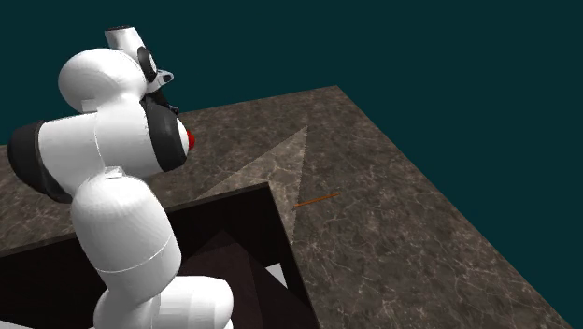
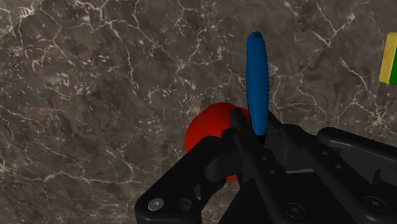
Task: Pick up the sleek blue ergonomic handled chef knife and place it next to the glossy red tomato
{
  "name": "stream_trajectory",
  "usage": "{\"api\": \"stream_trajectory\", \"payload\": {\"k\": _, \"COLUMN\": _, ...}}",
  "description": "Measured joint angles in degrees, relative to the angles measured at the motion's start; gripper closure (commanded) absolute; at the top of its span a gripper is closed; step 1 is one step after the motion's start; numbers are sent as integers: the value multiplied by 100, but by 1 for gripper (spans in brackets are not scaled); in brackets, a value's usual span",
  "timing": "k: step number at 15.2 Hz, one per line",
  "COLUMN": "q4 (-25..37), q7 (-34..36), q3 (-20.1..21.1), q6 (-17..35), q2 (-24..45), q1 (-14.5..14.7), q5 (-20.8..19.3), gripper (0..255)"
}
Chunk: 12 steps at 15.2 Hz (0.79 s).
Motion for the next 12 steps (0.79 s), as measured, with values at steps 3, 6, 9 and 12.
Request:
{"api": "stream_trajectory", "payload": {"k": 3, "q4": 874, "q7": 368, "q3": 64, "q6": -292, "q2": 639, "q1": 350, "q5": -247, "gripper": 255}}
{"api": "stream_trajectory", "payload": {"k": 6, "q4": 1844, "q7": 675, "q3": 81, "q6": -642, "q2": 1304, "q1": 749, "q5": -481, "gripper": 255}}
{"api": "stream_trajectory", "payload": {"k": 9, "q4": 3024, "q7": 899, "q3": 51, "q6": -1096, "q2": 2051, "q1": 1212, "q5": -703, "gripper": 255}}
{"api": "stream_trajectory", "payload": {"k": 12, "q4": 3621, "q7": 997, "q3": 14, "q6": -1279, "q2": 2473, "q1": 1462, "q5": -811, "gripper": 255}}
